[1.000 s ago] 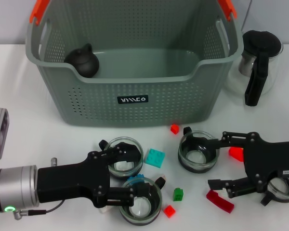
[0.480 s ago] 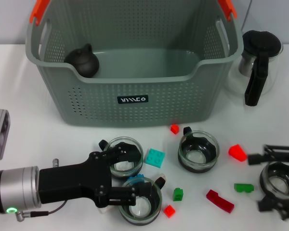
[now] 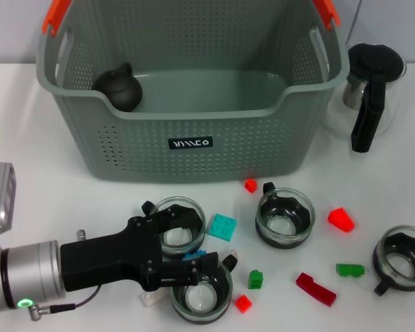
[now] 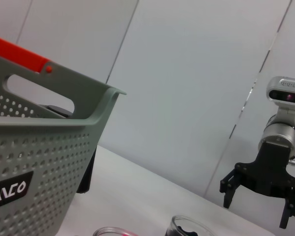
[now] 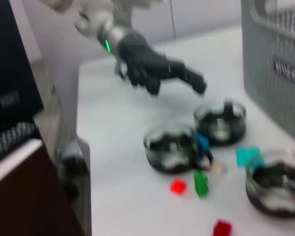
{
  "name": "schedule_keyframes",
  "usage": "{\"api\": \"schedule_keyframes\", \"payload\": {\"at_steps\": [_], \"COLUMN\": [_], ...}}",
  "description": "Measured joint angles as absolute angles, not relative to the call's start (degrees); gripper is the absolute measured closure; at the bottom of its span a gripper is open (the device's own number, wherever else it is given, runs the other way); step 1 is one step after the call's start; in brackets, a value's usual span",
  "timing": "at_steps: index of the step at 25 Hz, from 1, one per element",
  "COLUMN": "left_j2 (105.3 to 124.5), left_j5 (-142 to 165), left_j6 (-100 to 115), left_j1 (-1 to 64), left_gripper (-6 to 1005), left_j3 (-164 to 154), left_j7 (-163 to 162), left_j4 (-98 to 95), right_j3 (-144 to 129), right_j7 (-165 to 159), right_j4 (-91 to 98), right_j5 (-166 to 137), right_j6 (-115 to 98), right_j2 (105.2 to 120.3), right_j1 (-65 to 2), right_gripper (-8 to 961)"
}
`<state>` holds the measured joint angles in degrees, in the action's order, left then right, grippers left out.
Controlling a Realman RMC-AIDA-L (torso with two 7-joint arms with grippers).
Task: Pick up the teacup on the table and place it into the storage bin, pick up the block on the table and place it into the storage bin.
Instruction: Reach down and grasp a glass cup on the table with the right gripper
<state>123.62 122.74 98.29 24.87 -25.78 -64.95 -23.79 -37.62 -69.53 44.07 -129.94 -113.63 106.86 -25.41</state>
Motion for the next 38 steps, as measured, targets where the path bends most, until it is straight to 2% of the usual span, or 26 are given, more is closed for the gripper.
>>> {"api": "schedule_keyframes", "payload": {"at_steps": [13,17,25,33,38], "left_j2": [123.71,123.75,123.82,123.84,123.91], "left_j5": [121.88,121.81,121.72,121.72,121.72], "left_j6": [97.03,97.03,96.95,96.98,96.96], "left_j1": [24.46,24.24,23.97,23.57,23.37], "left_gripper": [92,93,94,96,97], "left_j3": [-24.40,-24.35,-24.21,-22.82,-22.69], "left_j7": [-64.95,-64.95,-64.95,-64.95,-64.89], "left_j4": [-22.77,-22.76,-22.76,-22.76,-22.76], "right_j3": [-37.62,-37.69,-37.71,-38.96,-40.56], "right_j7": [-74.13,-73.66,-73.56,-73.66,-73.69], "right_j4": [50.64,50.72,51.80,52.14,55.79], "right_j5": [-139.98,-141.85,-150.96,-154.34,-155.49], "right_j6": [-113.50,-112.84,-109.25,-106.53,-105.40], "right_j2": [107.69,108.46,112.12,113.79,116.14], "right_j1": [-28.67,-29.93,-33.05,-34.65,-34.52], "right_gripper": [9,9,9,9,8]}}
